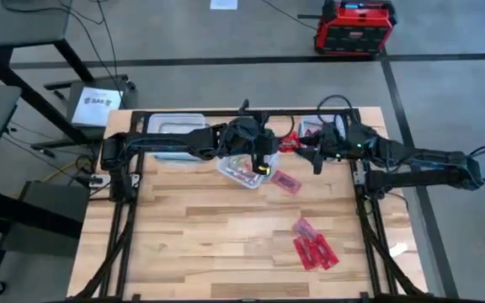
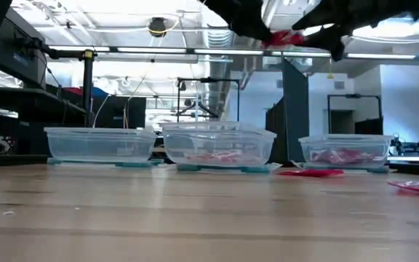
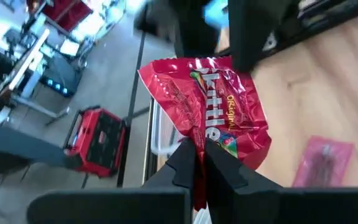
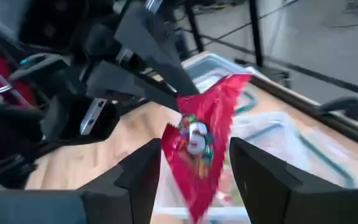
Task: Sort candy
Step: Put the middle left red candy into the right transparent bin
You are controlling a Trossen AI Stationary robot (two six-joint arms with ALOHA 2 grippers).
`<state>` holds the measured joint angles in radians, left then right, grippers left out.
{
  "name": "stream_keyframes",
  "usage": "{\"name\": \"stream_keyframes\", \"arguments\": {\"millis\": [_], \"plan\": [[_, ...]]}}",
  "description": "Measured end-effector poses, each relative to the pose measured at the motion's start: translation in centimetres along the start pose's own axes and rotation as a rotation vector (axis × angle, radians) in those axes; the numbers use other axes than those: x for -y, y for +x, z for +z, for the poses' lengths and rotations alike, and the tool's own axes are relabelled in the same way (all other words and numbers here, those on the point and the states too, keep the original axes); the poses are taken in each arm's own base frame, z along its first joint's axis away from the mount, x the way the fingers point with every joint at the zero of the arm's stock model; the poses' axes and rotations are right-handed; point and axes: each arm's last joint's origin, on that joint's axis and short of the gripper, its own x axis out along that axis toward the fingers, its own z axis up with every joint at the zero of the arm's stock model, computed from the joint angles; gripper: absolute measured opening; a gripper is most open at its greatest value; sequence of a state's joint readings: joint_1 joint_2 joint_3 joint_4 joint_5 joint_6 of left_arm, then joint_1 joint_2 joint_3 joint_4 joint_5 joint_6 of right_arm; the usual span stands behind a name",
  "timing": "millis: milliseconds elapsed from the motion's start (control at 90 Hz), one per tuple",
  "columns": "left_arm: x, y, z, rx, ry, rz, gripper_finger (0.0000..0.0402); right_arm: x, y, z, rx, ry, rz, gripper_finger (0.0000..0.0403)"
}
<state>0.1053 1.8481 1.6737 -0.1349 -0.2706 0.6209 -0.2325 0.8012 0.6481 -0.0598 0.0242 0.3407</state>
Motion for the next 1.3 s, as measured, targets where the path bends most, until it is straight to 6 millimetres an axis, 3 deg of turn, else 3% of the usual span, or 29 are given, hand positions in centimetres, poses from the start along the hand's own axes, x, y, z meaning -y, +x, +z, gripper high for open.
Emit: {"name": "stream_keyframes", "arguments": {"millis": [156, 289, 356, 478, 667, 844, 1033, 1300], "plan": [[0.6, -0.2, 0.3, 0.001, 0.002, -0.010, 0.0000, 0.3, 1.3, 0.0, 0.014, -0.038, -0.010, 0.0156], [1.0, -0.3, 0.6, 0.008, -0.007, -0.026, 0.0000, 0.2, 1.5, -0.1, -0.011, -0.095, 0.034, 0.0044], [1.2, -0.4, 0.6, 0.005, -0.010, -0.034, 0.0000, 0.2, 1.5, -0.2, -0.013, -0.125, 0.032, 0.0017], [1.4, -0.4, 0.5, -0.023, -0.077, -0.037, 0.0013, 0.5, 1.0, 0.2, 0.023, -0.172, -0.015, 0.0008], [1.5, -1.5, -1.2, -0.270, -0.100, -0.004, 0.0096, 2.1, 0.0, 0.6, 0.002, -0.257, -0.269, 0.0004], [1.1, -4.2, -1.8, -0.422, -0.206, -0.024, 0.0153, 4.5, -0.1, 0.1, -0.119, -0.371, -0.559, 0.0003], [3.3, -6.3, -1.7, -0.544, -0.286, -0.120, 0.0159, 8.1, 0.0, 0.0, -0.222, -0.375, -0.823, 0.0010], [6.6, -8.5, -0.7, -0.616, -0.292, -0.187, 0.0149, 11.7, 0.1, -1.6, -0.424, -0.250, -0.923, 0.0069]]}}
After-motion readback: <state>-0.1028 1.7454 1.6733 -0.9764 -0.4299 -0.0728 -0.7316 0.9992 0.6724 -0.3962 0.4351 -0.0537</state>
